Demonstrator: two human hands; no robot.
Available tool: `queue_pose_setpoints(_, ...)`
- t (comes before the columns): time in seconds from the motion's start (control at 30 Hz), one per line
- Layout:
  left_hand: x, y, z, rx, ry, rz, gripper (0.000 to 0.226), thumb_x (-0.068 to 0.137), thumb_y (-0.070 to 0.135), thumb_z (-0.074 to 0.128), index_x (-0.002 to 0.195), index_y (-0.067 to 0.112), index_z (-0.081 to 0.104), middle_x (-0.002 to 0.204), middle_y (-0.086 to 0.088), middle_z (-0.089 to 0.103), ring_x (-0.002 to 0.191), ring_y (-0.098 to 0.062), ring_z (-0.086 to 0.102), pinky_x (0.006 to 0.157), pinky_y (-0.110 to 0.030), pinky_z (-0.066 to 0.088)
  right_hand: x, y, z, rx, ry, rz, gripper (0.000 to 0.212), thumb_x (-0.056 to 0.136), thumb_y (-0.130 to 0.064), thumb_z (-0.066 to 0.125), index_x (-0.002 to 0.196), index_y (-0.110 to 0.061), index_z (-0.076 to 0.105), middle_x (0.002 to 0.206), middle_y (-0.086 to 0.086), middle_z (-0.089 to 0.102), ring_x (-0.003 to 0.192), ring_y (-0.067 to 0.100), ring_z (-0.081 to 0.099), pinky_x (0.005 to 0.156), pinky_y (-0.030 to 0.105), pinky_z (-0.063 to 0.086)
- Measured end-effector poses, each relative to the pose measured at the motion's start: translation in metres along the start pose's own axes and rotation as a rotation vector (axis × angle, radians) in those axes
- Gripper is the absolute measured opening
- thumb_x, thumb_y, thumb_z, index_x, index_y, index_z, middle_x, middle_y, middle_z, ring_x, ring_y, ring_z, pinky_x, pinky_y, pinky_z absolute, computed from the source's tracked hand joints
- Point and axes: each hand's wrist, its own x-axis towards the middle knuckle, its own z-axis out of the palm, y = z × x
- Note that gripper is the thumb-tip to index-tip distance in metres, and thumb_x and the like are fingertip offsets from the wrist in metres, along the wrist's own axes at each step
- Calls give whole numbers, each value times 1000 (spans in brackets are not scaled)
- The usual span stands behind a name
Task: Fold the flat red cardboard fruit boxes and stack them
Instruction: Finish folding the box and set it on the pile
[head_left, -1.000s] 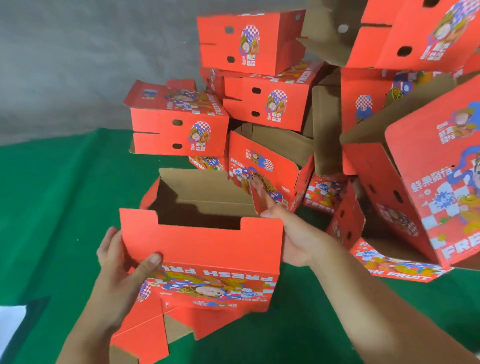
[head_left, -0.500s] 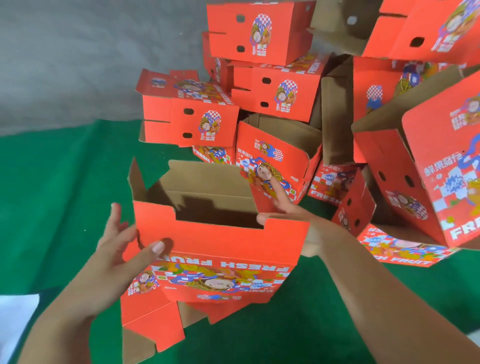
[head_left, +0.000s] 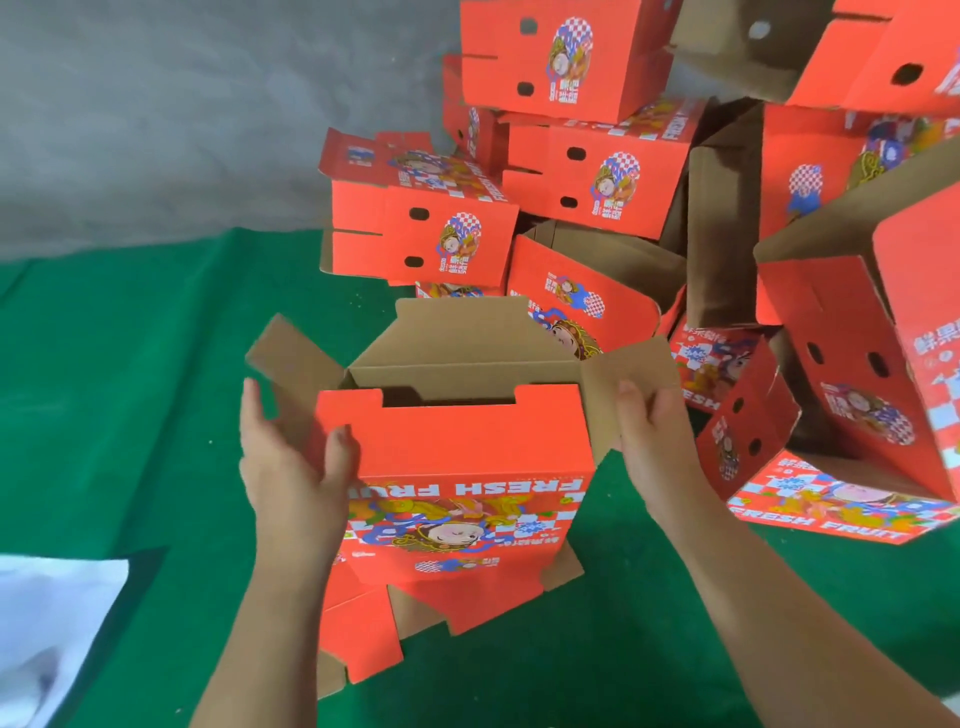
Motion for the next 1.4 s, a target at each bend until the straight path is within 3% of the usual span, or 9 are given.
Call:
queue_pose_setpoints(0.1,-1,5,5,58,-8,56,100,88,14,77,164,23,11,113,6,67,103,-32,55,98,-48,41,-6,-6,7,-86,-53,-214,62,99,-16,55,155,-31,32,132,-12,57,106,-4,58,86,19,49)
queue_pose_setpoints(0.2,4,8,9,189,-87,190,66,90,6,69,151,25,50,96,-4,68,92,-37,59,93,-49,42,-15,-7,18,-423,-145,-490,77,91,8,53,159,-25,35,157,1,39,140,19,44,114,43,41)
queue_pose_setpoints(0.33,3,12,-1,200,-222,262,39,91,30,61,127,26,74,84,-8,53,85,-27,52,86,-49,49,-25,-2,22,-709,-283,-399,63,98,-26,64,154,-43,41,170,-7,12,139,33,24,119,45,29)
queue_pose_setpoints(0.53,30,29,3,674,-367,182,44,101,67,36,138,50,49,105,-10,74,97,-40,70,79,-43,54,-20,0,18,-800,-462,-360,55,99,-49,59,152,-37,48,171,-7,-15,157,24,-7,127,44,11)
queue_pose_setpoints(0.77,35,23,18,387,-313,102,69,100,37,61,160,16,34,145,-12,54,126,-40,47,108,-48,35,-8,-10,21,-569,-332,-356,73,93,-54,57,155,-26,33,153,-1,36,146,16,27,123,39,18)
queue_pose_setpoints(0.93,33,17,15,242,-346,59,66,98,46,25,154,16,45,154,-9,49,141,-30,45,116,-52,36,2,-17,35,-364,-159,-150,75,91,-77,22,86,-25,76,84,-4,45,98,23,49,98,38,33)
queue_pose_setpoints(1.07,33,13,16,250,-352,-7,56,107,53,29,150,24,50,150,-6,55,137,-32,50,114,-50,37,-1,-4,36,-502,-248,-109,28,86,-54,73,102,-33,62,118,-6,40,129,16,41,105,31,30)
queue_pose_setpoints(1.17,33,13,15,306,-371,-77,67,93,70,35,148,34,48,141,-6,64,132,-31,55,110,-52,42,9,-10,28,-517,-472,-109,86,75,-54,85,146,-41,40,140,-11,32,139,9,33,113,32,29)
queue_pose_setpoints(1.4,30,9,15,379,-356,-117,65,91,67,48,149,41,39,133,-14,65,124,-39,59,104,-52,47,5,-15,51,-1060,-371,-110,90,69,-71,79,136,-32,34,139,-2,36,133,29,35,95,48,48)
